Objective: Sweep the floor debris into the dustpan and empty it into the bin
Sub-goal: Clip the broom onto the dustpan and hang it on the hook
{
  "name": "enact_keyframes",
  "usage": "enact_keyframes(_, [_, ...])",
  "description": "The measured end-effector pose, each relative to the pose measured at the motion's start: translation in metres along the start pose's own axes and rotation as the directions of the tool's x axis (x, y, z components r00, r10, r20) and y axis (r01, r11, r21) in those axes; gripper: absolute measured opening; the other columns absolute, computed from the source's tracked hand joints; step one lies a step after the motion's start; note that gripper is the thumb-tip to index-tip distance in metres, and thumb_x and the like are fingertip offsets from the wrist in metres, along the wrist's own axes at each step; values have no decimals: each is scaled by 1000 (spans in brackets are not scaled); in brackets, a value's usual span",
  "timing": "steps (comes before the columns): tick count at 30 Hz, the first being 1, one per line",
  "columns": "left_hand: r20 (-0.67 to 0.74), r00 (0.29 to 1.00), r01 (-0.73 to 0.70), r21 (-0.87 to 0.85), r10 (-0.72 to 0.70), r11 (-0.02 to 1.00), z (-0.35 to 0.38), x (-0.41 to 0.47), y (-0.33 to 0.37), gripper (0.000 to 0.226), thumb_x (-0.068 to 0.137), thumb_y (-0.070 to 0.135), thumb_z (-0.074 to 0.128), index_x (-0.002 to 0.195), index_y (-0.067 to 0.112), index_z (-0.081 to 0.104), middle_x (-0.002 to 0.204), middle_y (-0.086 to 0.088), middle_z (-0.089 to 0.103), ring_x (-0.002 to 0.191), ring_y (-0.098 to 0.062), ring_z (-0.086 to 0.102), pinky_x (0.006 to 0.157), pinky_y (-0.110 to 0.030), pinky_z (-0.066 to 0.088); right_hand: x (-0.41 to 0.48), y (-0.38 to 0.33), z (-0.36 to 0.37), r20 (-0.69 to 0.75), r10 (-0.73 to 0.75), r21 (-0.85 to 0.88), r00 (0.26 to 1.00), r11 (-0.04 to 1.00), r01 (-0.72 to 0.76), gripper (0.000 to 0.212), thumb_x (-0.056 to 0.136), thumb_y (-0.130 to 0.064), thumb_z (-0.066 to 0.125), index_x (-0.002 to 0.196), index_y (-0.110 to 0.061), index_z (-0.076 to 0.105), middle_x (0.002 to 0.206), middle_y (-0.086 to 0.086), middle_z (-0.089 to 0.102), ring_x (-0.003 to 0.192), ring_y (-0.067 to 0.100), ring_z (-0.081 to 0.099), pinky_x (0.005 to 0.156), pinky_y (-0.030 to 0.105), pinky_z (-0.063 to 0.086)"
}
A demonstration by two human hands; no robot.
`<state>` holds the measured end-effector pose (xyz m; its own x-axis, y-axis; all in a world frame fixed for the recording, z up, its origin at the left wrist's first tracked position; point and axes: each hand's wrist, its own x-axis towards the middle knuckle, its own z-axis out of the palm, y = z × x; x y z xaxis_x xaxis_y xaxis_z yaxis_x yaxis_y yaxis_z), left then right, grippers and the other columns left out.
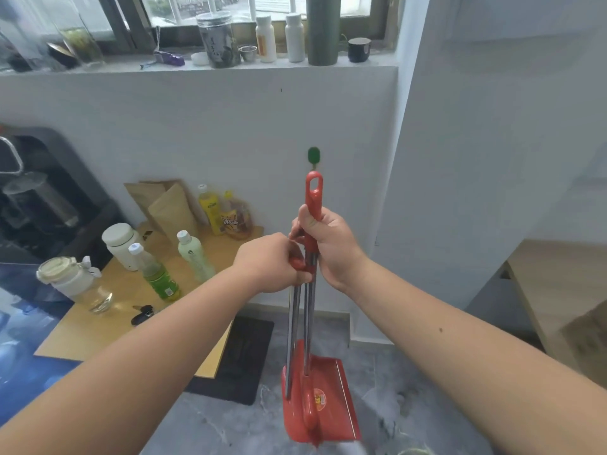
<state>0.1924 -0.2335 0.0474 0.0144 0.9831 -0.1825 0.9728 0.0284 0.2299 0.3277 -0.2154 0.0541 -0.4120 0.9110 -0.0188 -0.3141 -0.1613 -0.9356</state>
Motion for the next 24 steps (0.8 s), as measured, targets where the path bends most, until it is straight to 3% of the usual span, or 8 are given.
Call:
enact_keyframes(4, [1, 1000, -14, -13, 14, 1000, 9, 35, -9, 35, 76, 66, 68, 97, 39, 75, 79, 16, 72, 74, -8, 68, 72, -32, 62, 34, 11, -11, -20, 31, -34, 999, 999, -31, 28, 98, -35, 59, 82, -12, 56, 74, 4, 55, 63, 16, 50, 59, 24, 46])
enact_keyframes(8, [33, 999, 11, -82, -8, 997, 13, 73, -26, 38, 73, 71, 62, 79, 37, 77, 64, 22, 73, 63, 1, 68, 69, -33, 64, 70, 23, -13, -91, 55, -78, 994, 995, -62, 31, 91, -42, 64, 87, -12, 60, 75, 4, 54, 62, 17, 46, 58, 28, 44])
enact_keyframes(17, [161, 983, -66, -139, 88, 988, 14, 179, -77, 40, 76, 69, 65, 74, 31, 77, 65, 23, 73, 64, 0, 68, 73, -33, 62, 168, 42, -11, -239, 39, -32, 970, 998, -48, 75, 48, -70, 85, 92, -13, 68, 69, 3, 55, 59, 14, 49, 59, 26, 42])
enact_keyframes(24, [238, 963, -81, -200, 129, 976, 26, 249, -93, 45, 75, 70, 64, 81, 28, 78, 72, 16, 76, 70, -7, 71, 75, -34, 61, 227, 60, -22, -397, 50, 4, 917, 999, -53, 77, 42, -66, 88, 94, -11, 73, 66, -2, 58, 62, 11, 55, 59, 23, 45])
